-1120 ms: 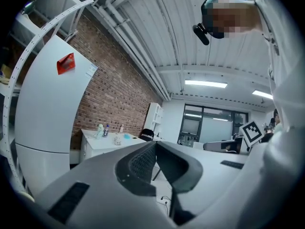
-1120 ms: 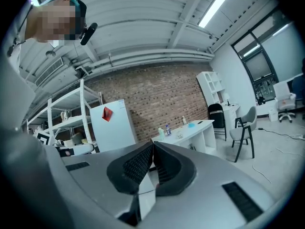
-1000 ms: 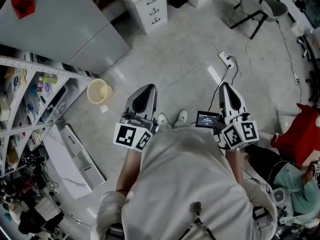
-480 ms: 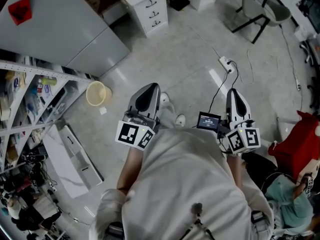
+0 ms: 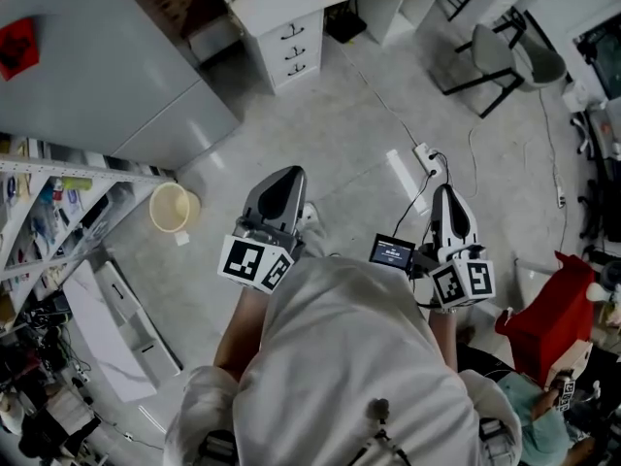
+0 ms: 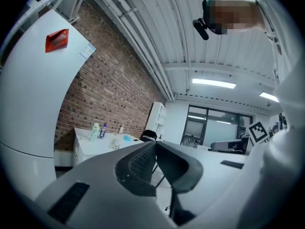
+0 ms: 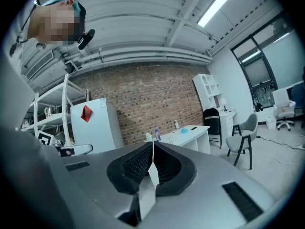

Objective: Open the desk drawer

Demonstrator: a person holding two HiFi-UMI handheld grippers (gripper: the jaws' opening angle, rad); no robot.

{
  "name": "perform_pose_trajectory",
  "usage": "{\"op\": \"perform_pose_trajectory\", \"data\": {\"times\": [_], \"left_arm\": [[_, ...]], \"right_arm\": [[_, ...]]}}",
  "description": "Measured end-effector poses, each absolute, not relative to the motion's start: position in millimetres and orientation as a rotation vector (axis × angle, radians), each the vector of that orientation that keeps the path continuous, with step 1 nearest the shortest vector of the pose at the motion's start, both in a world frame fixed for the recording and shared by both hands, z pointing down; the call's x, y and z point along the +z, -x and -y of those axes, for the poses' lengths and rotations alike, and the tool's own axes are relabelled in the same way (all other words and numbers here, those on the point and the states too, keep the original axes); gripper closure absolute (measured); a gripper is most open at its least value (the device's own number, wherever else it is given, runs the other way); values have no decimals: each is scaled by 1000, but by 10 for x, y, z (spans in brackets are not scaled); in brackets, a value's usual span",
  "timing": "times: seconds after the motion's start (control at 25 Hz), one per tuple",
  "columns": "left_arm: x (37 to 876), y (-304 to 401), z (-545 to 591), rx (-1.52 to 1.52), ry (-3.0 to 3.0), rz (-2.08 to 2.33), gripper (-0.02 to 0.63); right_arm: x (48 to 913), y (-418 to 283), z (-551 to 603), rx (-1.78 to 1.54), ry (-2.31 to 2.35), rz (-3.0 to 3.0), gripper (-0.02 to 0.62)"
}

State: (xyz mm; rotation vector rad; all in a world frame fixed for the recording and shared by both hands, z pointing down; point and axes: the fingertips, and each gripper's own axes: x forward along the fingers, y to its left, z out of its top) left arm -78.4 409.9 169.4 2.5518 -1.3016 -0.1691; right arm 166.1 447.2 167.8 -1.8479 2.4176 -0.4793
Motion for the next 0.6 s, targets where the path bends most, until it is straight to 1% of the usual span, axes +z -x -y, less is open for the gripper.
{"op": "perform_pose_trajectory", "data": {"times": [0.28, 0.6], "left_arm": [[1644, 787, -3298, -140, -2632, 1195, 598], [1670, 831, -2759, -134, -2610, 1224, 598]], "right_arm": [[1584, -1514, -3780, -463, 1871, -2387, 568], [1631, -1530, -3162, -488, 1857, -2418, 568]]}}
